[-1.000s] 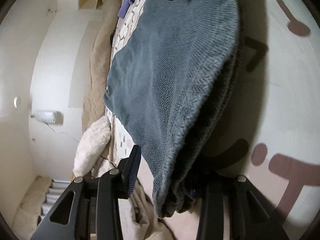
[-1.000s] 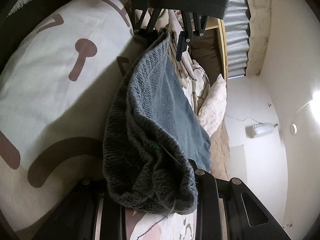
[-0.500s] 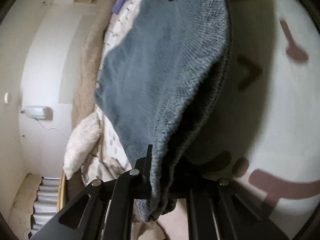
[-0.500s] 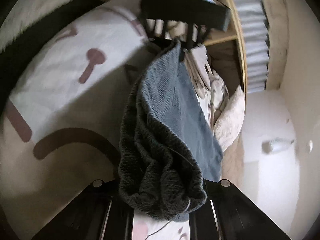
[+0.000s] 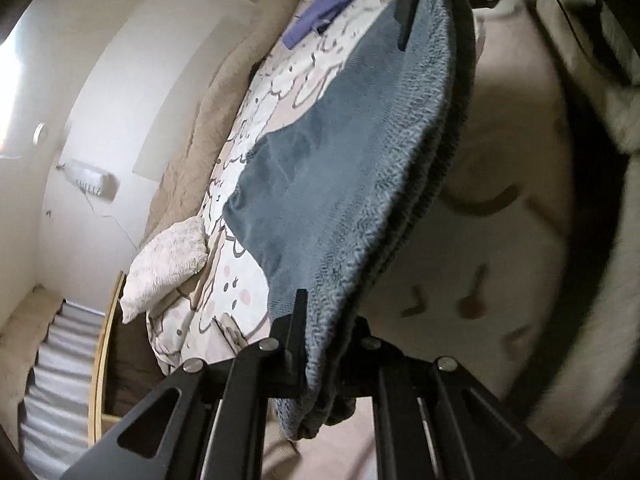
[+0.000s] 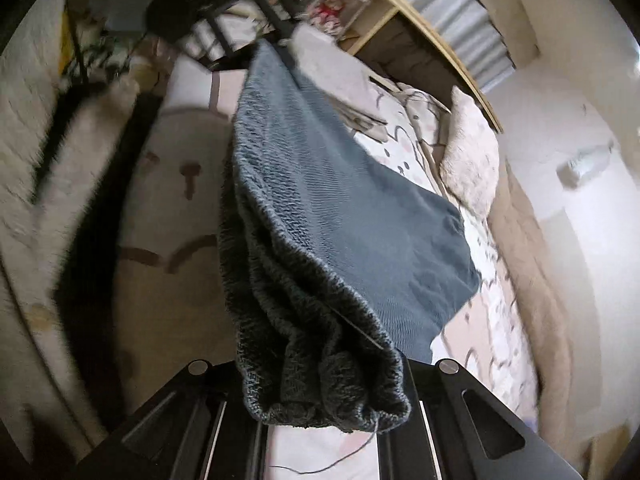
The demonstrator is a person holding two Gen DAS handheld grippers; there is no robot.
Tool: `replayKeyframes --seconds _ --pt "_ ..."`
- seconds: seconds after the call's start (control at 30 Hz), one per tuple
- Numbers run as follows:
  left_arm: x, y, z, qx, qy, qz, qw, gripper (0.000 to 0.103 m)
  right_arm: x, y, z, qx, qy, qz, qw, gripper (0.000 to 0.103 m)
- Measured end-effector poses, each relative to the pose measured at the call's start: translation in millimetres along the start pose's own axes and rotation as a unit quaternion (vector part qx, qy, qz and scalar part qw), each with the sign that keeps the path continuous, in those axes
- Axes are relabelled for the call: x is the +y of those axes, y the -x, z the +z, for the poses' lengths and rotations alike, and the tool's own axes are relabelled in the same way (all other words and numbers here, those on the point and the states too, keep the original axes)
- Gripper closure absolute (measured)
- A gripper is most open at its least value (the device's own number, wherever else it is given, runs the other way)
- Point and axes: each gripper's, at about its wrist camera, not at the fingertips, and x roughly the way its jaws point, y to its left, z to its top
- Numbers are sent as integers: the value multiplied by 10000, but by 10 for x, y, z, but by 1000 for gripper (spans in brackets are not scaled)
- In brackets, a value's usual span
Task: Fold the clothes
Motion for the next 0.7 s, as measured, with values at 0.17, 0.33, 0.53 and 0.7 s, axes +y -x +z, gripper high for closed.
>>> replayKeyframes --seconds 0.17,0.33,0.53,0.7 --pt "-154 627 87 50 261 30 9996 93 135 639 40 -135 -575 431 9973 94" --pt "-204 1109 142 92 865 -20 9962 93 341 1209 101 -370 -742 604 9947 94" --pt "-134 972 219 320 1533 -266 9873 93 415 1168 -6 -328 -1440 837 9855 95" --pt "-24 720 340 478 1893 -399 9799 93 179 958 -50 -216 -1971 858 9764 95"
